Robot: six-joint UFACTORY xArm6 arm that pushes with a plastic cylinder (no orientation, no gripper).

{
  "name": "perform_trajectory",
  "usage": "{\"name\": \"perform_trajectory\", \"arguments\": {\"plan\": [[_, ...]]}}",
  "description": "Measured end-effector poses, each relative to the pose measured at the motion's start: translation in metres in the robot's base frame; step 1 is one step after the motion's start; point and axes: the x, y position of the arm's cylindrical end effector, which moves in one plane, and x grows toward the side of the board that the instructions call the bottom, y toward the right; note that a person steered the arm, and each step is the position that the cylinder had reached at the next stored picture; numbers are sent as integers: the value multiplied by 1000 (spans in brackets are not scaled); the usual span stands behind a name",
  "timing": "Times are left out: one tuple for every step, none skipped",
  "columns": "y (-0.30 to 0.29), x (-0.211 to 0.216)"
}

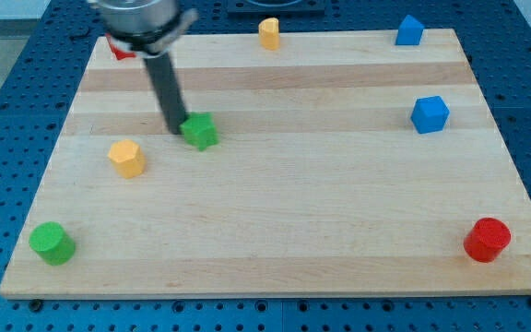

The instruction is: Point your arm towards the yellow heart

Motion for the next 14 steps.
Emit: {"name": "perform_trajectory", "arguments": {"plan": [[28,-27],[52,-66],[120,-108],[183,-152],[214,-198],[214,-198],[200,-198],[184,-199],[168,-197],[158,-197],[150,-198],[160,-170],[122,-139],[60,-131]]}}
